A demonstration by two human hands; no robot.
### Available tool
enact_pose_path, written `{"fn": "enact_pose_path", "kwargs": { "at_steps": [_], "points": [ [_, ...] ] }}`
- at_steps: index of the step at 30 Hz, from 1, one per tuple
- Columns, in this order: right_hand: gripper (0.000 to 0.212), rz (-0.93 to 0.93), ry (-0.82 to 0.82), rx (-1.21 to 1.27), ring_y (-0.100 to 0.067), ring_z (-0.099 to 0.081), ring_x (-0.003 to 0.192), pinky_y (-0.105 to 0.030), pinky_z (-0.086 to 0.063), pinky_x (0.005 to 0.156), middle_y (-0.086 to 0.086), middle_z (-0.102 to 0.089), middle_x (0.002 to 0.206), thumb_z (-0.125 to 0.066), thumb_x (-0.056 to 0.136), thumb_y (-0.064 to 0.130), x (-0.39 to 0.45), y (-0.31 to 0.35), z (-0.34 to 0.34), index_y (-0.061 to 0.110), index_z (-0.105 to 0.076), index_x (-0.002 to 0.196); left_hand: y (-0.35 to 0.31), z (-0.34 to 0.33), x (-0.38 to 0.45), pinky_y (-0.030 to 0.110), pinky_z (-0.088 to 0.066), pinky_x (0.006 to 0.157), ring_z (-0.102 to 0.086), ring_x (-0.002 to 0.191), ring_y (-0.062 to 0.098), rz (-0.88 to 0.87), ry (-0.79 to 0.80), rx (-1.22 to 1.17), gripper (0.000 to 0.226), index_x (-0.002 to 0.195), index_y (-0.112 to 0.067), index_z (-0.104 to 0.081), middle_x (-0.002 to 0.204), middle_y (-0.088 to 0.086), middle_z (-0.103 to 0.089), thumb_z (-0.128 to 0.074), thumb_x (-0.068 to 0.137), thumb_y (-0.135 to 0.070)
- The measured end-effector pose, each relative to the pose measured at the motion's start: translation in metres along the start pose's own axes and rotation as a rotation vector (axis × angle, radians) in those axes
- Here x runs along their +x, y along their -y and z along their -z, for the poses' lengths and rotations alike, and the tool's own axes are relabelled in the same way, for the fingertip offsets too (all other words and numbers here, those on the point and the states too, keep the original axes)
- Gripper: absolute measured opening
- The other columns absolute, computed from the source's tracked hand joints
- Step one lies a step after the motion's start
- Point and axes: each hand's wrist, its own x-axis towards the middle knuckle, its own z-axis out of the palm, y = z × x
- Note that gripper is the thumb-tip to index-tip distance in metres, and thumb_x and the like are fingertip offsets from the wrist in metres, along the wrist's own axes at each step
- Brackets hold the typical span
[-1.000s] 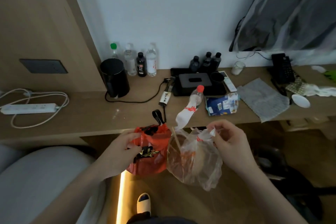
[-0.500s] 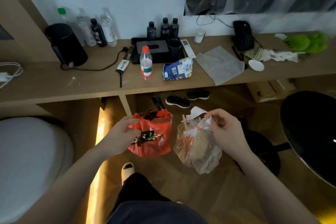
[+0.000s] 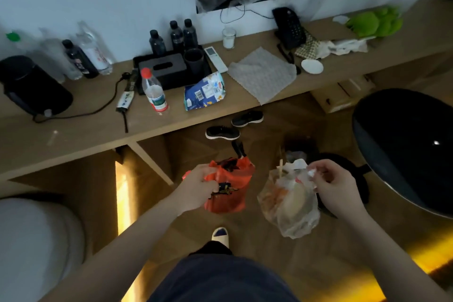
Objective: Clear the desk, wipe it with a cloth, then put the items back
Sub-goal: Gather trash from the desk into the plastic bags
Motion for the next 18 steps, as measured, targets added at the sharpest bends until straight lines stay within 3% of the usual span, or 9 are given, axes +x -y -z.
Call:
{"fn": "enact_pose_path", "kwargs": {
  "at_steps": [3,6,12,15,18],
  "points": [
    [0.013,-0.040,-0.012,0.018,-0.011,-0.069,0.091,-0.041,-0.063,0.079,0.009,-0.072,0.097,-0.062,0.100,0.019,0.014,-0.013,0.005,0.030,-0.070,0.100,-0.007,0.000,0.021,0.044,-0.058,0.095,-0.061,0.116,0.023,-0.017,0.007,0.057,0.044,0.123,-0.028,-0.072,0.139,-0.006,-0.051,-0.062,0.081,-0.019],
    [0.013,-0.052,-0.034,0.023,-0.011,-0.069,0.092,-0.043,-0.063,0.081,0.009,-0.072,0.097,-0.064,0.099,0.019,0.032,-0.020,0.005,0.030,-0.070,0.100,-0.013,0.001,0.041,0.048,-0.047,0.111,-0.048,0.135,0.025,-0.017,0.028,0.080,0.059,0.135,-0.028,-0.064,0.150,-0.006,-0.040,-0.064,0.076,-0.028],
    [0.013,-0.088,-0.035,0.021,-0.011,-0.068,0.088,-0.036,-0.061,0.075,0.007,-0.071,0.096,-0.063,0.100,0.018,0.066,-0.035,0.008,0.028,-0.070,0.101,-0.032,-0.014,0.067,0.052,-0.050,0.106,-0.053,0.127,0.029,-0.003,0.067,0.042,0.037,0.116,-0.035,-0.067,0.140,-0.007,-0.045,-0.064,0.083,-0.019],
    [0.012,-0.095,-0.015,0.014,-0.008,-0.066,0.087,-0.022,-0.050,0.066,0.008,-0.070,0.096,-0.063,0.099,0.016,0.087,-0.049,0.013,0.025,-0.071,0.104,-0.039,-0.030,0.085,0.046,-0.057,0.098,-0.061,0.114,0.024,0.037,0.058,0.011,0.047,0.134,-0.026,-0.061,0.143,-0.009,-0.041,-0.064,0.088,-0.016],
    [0.011,-0.118,0.031,0.023,-0.009,-0.066,0.088,-0.020,-0.048,0.068,0.007,-0.070,0.096,-0.064,0.099,0.016,0.113,-0.065,0.019,0.023,-0.071,0.105,-0.045,-0.050,0.103,0.042,-0.060,0.092,-0.066,0.103,0.020,0.091,0.037,-0.038,0.049,0.138,-0.024,-0.059,0.145,-0.009,-0.038,-0.064,0.090,-0.015]
  ]
}}
